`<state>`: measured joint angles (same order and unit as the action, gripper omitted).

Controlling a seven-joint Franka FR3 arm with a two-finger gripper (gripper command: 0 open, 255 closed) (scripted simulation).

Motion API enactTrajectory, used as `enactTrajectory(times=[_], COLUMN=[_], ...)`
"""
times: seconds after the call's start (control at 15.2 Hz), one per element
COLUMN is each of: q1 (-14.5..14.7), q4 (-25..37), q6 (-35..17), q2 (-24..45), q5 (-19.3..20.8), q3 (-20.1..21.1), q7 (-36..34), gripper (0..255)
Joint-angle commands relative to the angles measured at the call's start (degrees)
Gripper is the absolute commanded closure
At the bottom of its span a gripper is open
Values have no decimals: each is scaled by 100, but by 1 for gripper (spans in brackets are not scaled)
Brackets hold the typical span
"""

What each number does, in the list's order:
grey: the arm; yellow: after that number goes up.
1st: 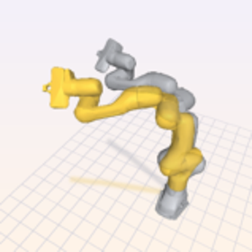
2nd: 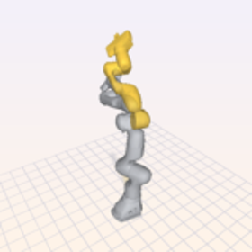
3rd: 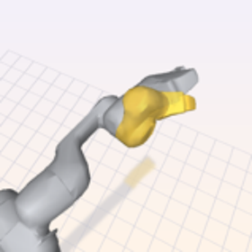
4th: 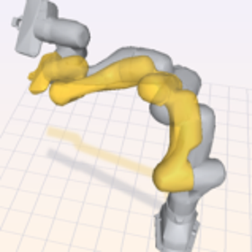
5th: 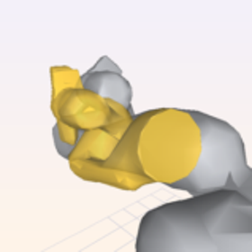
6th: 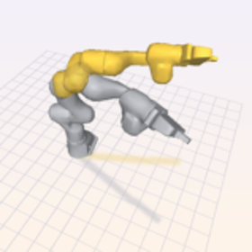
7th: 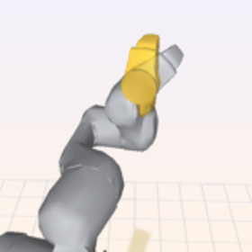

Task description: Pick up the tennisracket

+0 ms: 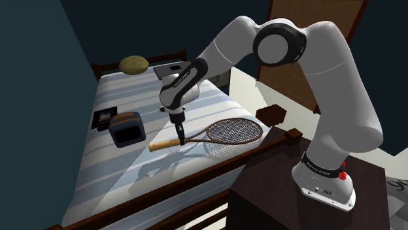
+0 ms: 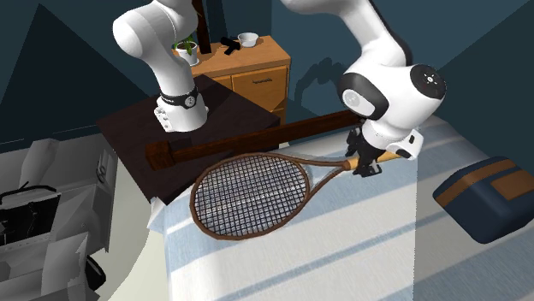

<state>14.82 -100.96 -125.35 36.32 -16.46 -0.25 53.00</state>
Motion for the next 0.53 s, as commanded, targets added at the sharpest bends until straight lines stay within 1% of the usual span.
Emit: enactTrajectory(times=[0.0,0.33,0.46], q1=[3,8,8], q4=[-13,-13,-13], q6=[113,368,376], q2=[-128,-389,-397], q5=[14,54,55], q3=[-9,-28,-29], q7=[-34,-104,-106], gripper=[255,255,255])
